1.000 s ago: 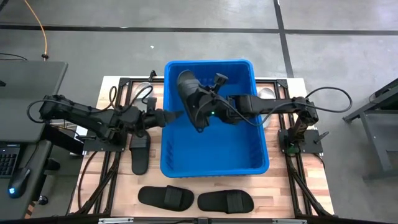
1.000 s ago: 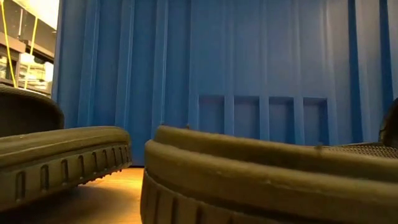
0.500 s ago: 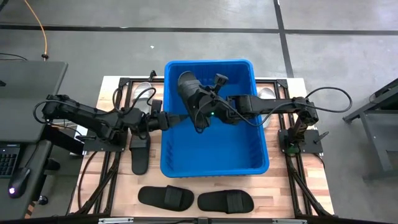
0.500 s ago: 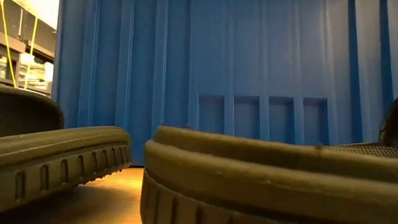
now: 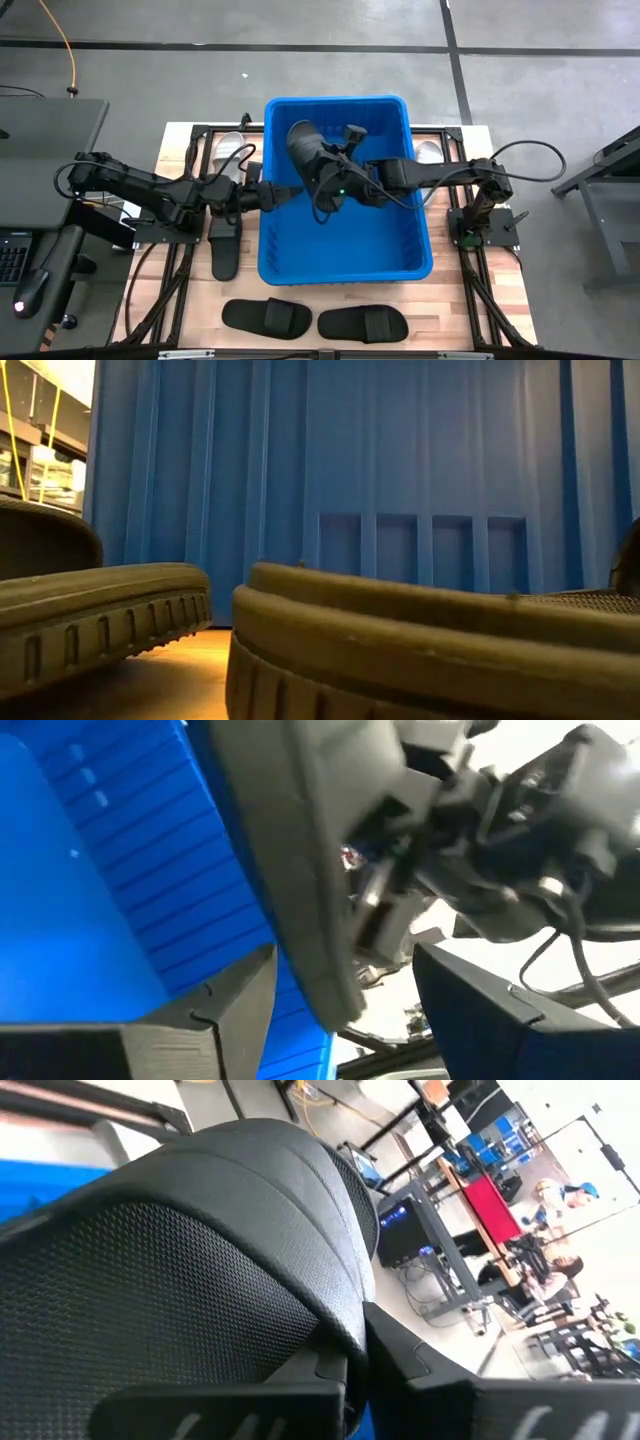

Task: Pick and place slides into bin
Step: Put the black slipper into the bin

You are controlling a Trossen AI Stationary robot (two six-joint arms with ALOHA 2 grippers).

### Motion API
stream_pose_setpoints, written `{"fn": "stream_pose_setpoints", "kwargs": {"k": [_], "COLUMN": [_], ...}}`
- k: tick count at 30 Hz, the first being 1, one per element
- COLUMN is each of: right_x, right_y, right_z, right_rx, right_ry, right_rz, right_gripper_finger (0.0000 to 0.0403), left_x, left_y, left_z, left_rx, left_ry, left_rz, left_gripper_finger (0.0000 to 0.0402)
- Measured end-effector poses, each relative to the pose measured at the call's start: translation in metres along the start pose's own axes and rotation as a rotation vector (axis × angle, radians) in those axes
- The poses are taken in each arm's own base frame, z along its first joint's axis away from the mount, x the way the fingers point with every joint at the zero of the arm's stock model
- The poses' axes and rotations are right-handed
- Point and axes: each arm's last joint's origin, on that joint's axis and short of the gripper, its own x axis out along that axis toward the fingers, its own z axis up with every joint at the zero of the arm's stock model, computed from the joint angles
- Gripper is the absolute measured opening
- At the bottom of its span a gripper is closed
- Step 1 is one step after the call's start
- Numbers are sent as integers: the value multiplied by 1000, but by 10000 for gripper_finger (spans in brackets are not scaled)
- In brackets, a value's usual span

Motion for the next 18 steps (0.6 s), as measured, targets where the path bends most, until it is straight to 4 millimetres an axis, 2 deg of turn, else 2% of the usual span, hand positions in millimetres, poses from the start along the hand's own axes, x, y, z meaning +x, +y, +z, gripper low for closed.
{"fn": "stream_pose_setpoints", "kwargs": {"k": [18], "right_x": [-22], "right_y": [11], "right_z": [19], "right_rx": [149], "right_ry": [-165], "right_rz": [127], "right_gripper_finger": [0], "left_x": [3], "left_y": [2], "left_z": [-2], "left_rx": [4], "left_ry": [-25], "left_rz": [14], "left_gripper_finger": [216]}}
